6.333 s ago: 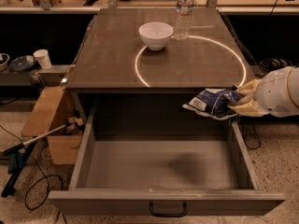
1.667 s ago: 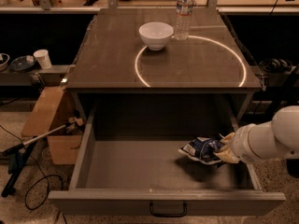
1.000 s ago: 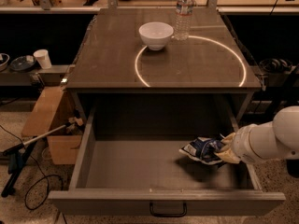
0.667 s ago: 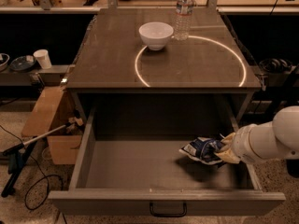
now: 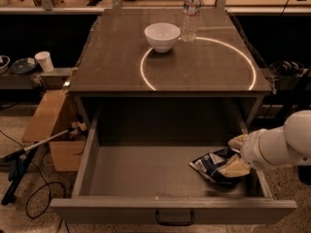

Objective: Place blue chip bag into top drawer

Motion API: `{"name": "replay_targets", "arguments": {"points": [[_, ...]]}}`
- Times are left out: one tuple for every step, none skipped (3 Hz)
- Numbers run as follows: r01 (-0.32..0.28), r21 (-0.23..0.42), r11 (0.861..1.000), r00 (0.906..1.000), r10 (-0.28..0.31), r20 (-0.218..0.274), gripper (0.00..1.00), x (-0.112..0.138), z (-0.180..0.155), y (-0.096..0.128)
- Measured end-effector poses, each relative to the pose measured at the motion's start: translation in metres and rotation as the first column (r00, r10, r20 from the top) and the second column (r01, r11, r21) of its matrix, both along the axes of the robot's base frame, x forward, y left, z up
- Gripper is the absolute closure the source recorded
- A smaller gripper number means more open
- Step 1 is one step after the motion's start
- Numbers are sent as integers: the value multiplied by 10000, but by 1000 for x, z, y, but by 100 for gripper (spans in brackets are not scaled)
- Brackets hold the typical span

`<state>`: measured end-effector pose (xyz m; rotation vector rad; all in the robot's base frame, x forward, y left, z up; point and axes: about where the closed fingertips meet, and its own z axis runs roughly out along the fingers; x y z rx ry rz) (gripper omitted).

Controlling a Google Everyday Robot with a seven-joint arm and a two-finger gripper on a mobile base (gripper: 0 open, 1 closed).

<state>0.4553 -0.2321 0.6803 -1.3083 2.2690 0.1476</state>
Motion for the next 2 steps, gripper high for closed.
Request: {"name": "replay_targets", "arguments": {"points": [[-1,-1,10000,10000,1,0,0,0,0,0],[-1,-1,10000,10000,1,0,0,0,0,0]]}}
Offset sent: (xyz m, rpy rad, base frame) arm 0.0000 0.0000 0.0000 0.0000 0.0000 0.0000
